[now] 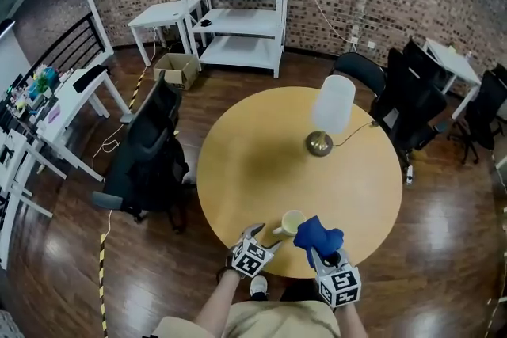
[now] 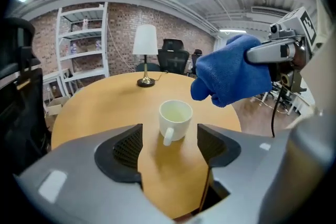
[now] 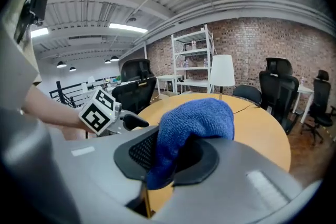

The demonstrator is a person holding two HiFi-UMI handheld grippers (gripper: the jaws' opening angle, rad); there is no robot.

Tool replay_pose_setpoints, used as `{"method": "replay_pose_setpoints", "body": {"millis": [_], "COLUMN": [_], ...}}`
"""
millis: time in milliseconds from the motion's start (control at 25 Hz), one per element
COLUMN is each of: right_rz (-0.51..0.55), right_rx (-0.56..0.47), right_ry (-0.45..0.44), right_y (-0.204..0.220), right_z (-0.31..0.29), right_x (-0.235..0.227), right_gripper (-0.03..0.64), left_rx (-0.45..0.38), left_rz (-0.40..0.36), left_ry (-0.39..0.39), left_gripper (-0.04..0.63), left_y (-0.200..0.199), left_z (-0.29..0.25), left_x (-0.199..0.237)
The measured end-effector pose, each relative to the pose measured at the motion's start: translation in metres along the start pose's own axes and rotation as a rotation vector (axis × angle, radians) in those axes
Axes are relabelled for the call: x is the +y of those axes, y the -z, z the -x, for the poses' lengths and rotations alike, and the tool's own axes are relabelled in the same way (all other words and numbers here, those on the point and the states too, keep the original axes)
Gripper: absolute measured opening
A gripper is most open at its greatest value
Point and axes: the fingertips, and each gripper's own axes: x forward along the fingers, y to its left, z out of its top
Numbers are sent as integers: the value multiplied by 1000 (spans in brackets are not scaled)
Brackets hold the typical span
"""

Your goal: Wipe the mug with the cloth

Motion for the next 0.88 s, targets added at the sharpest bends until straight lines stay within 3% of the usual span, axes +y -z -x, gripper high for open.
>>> {"method": "replay_pose_setpoints", "body": {"millis": [160,520,880], "right_rz": [-7,22,92], "right_rx": [55,115,238], "right_ry": [-34,-115,-310], "right_y": [21,27,61], "right_z": [-4,-7,-36], "right_x": [-12,-56,-46], "right_gripper": [61,61,64], "left_rx": [74,151,200], "left_rz": [-21,108,354], "left_ry": [-2,-99,59], "left_gripper": [297,87,71], "left_y": [16,35,35], "left_z": [-28,-69,-82], "left_x": [-7,4,-20]}}
